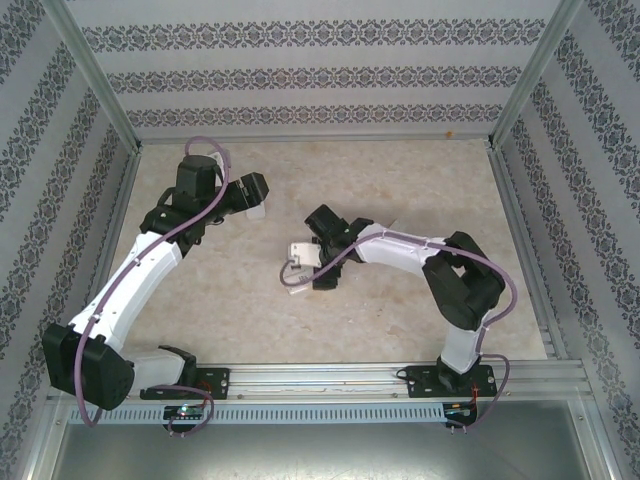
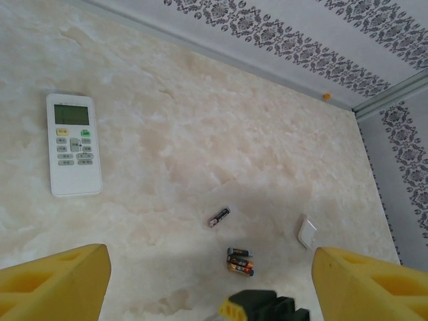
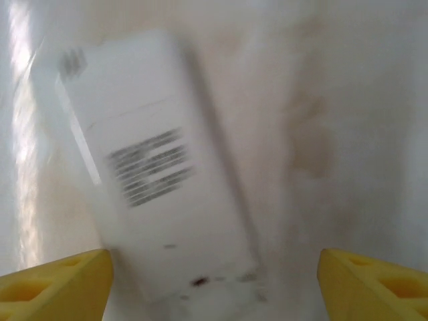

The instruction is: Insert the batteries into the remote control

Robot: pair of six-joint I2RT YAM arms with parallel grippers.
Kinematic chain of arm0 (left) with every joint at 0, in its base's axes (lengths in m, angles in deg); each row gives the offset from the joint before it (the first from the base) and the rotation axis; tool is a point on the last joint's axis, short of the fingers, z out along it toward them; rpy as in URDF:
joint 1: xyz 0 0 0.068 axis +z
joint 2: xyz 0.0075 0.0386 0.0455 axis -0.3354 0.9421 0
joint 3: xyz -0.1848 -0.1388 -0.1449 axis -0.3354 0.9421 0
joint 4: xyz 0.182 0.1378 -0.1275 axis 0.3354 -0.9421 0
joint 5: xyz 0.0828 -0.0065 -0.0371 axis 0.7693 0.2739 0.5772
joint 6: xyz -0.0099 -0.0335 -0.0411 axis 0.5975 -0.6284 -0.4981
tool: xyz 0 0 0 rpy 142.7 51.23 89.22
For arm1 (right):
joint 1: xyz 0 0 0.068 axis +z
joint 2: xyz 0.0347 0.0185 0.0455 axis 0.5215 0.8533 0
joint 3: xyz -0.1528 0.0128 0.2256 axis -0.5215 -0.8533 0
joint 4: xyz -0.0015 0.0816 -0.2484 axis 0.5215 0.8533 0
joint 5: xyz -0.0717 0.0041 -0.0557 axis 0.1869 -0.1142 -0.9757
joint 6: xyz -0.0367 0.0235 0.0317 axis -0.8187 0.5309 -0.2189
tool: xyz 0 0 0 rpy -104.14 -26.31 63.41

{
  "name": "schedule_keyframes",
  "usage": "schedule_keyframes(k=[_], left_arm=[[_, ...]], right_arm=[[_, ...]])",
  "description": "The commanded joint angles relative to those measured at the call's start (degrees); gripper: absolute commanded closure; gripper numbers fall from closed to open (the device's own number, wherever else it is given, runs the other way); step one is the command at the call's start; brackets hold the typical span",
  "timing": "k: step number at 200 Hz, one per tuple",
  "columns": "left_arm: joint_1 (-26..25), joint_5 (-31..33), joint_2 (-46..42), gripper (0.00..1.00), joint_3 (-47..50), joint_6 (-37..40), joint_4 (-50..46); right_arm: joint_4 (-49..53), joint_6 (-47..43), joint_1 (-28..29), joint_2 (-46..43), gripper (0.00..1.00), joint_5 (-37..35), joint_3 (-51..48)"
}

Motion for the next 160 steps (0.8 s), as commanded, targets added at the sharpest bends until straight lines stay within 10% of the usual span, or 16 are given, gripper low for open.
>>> schedule_keyframes(k=[1, 25, 50, 160], left_arm=[[0.59, -3.10, -0.30, 0.20, -1.31, 2.04, 1.16], [0.53, -4.17, -1.21, 0.20, 0.00, 1.06, 2.44], [0.60, -3.95, -2.50, 0.20, 2.57, -1.02, 3.87], [0.58, -4.03, -5.16, 0.19, 4.87, -2.23, 2.49]], right_arm=[[-3.57, 31.44, -3.70, -4.98, 0.27, -0.33, 8.51], [3.98, 69.06, -10.31, -1.33, 0.42, -1.69, 16.77], [6.49, 88.02, -13.44, 1.63, 0.48, -1.06, 17.05], [24.70, 99.04, -13.34, 25.56, 0.54, 0.05, 40.04]])
